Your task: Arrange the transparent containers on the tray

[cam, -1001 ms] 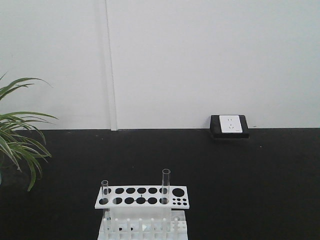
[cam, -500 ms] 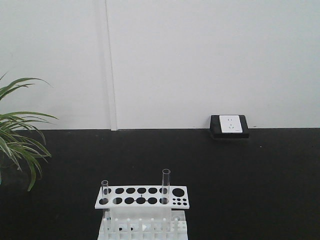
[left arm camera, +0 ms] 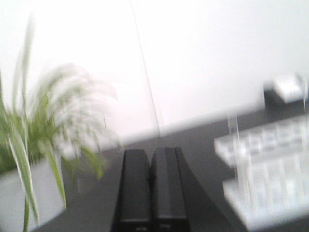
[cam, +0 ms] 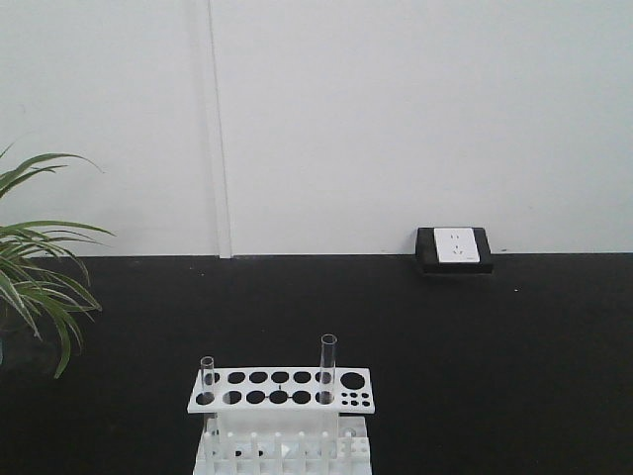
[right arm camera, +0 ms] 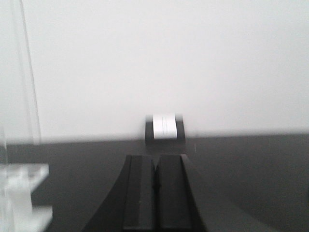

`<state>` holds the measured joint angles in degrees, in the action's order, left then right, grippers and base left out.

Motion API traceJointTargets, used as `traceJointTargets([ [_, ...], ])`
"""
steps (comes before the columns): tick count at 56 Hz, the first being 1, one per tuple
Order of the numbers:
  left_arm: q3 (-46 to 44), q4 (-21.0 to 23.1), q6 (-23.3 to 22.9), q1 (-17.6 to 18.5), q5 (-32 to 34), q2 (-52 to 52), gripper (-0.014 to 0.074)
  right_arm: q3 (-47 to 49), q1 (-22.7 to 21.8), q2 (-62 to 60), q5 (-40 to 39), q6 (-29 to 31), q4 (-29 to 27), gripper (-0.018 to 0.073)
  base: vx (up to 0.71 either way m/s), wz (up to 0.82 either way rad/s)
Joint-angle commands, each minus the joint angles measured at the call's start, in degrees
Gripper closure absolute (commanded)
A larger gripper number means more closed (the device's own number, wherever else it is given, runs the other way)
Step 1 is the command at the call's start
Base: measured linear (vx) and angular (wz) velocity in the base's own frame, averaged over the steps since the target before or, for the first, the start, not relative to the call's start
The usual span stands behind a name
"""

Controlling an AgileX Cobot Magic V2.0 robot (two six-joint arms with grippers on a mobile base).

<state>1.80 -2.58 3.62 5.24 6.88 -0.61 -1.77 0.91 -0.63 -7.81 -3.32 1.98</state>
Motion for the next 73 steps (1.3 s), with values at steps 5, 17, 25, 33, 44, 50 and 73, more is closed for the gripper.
traceJointTargets([
  [5,-3.8,0.1,-3.6,-0.1,16.8,-1.3,0.0603,6.3,-0.3,0.2,-8.7,0.5,-0.2,0.0571,0.00,0.00],
  [17,-24.3,0.1,-1.3,-0.1,2.4,6.2,0.0603,27.1,-0.3,11.4,-1.9,4.2,0.0,0.0571,0.00,0.00],
  [25,-36.6,0.1,-0.5,-0.1,0.2,19.9,0.0603,37.8,-0.3,25.3,-2.0,3.3,0.0,0.0571,0.00,0.00],
  [33,-43.5,0.1,-0.9,-0.1,0.1,32.9,0.0603,43.8,-0.3,37.1,-4.3,3.3,0.0,0.0571,0.00,0.00],
  [44,-46.7,0.1,-1.0,-0.1,3.1,45.5,0.0603,45.3,-0.3,47.4,-5.8,3.3,0.0,0.0571,0.00,0.00],
  [50,-46.7,0.1,-1.0,-0.1,4.9,49.3,0.0602,45.3,-0.3,50.6,-6.3,3.3,0.0,0.0567,0.00,0.00],
  [73,-46.7,0.1,-1.0,-0.1,7.7,53.1,0.0415,45.3,-0.3,52.2,-6.8,3.3,0.0,0.0340,0.00,0.00],
])
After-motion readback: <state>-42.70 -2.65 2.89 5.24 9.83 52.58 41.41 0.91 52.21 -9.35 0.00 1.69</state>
